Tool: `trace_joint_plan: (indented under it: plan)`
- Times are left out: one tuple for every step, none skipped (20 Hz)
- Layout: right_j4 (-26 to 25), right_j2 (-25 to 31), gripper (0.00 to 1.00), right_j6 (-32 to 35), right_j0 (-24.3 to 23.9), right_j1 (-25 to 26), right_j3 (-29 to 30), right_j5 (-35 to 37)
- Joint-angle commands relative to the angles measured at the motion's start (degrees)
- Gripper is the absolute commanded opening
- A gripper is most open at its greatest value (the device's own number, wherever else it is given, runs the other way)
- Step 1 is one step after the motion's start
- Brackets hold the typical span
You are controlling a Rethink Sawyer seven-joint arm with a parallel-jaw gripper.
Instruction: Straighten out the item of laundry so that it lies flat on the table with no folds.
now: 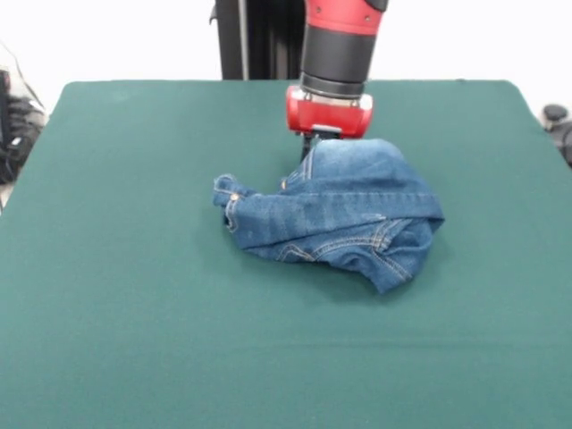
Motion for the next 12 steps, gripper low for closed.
trace_joint_plan:
  plan:
    - [6.24,1.91,0.0,16.83,4.36,-2.75,2.86,0.29]
    - [6.98,1.54,0.0,17.1,5.09,-3.77,3.59,1.06]
    - [7.93,0.79,0.0,17.07,6.05,-5.36,4.17,2.69]
    - [8.92,-0.12,0.0,17.05,7.28,-6.95,4.77,4.42]
    - [9.79,-0.92,0.0,16.99,8.32,-8.41,5.3,6.12]
    - [10.7,-1.8,0.0,16.95,9.44,-9.66,5.67,7.86]
    - [11.6,-2.68,0.0,16.9,10.56,-10.9,6.05,9.61]
    - [12.53,-3.51,0.0,16.89,11.68,-11.69,6.21,10.91]
    - [13.32,-4.23,0.0,17.04,12.72,-12.46,6.66,11.94]
    - [14.22,-5.02,0.0,17.22,13.89,-12.98,6.73,12.99]
    - [15.13,-6.17,0.0,17.43,15.34,-13.77,6.78,14.49]
    - [16.05,-7.31,0.0,17.63,16.8,-14.57,6.83,15.99]
